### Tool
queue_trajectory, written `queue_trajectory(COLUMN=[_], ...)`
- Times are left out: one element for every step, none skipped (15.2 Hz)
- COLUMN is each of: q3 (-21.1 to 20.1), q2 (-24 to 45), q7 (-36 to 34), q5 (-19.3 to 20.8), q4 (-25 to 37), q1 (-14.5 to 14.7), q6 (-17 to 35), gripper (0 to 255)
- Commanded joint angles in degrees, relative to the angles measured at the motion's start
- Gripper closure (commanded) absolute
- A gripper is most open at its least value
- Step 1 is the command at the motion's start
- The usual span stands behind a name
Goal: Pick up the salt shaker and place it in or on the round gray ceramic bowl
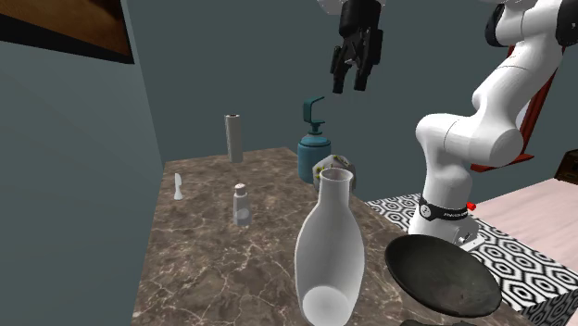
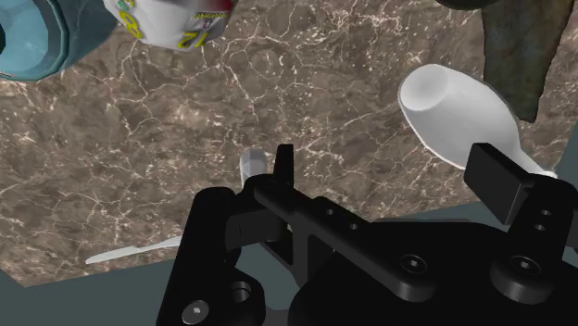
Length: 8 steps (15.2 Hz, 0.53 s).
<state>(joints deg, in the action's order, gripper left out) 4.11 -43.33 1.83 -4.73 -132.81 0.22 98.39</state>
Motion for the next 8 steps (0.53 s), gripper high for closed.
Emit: queue_trajectory(q3=[0.0,0.6,1.2,1.9,2.5,3.1,3.8,4.4], q2=[0.0,1.0,2.0,3.1,4.4,5.7,7.1,8.6], q7=[0.0,1.1,2.2,3.3,4.4,5.5,6.7,7.8], q5=[0.0,0.2,0.3,0.4,0.5,0.6,0.6,0.5], q4=[0.0,-0.9,-1.6,-2.3,-2.9,-3.5,-3.9,-4.2], q1=[0.0,0.0,0.1,0.1,0.2,0.3,0.4,0.5], q6=[0.0,1.9,3.8,5.7,7.7,9.6,11.5,13.4], gripper=[0,0,0,0,0,0,0,0])
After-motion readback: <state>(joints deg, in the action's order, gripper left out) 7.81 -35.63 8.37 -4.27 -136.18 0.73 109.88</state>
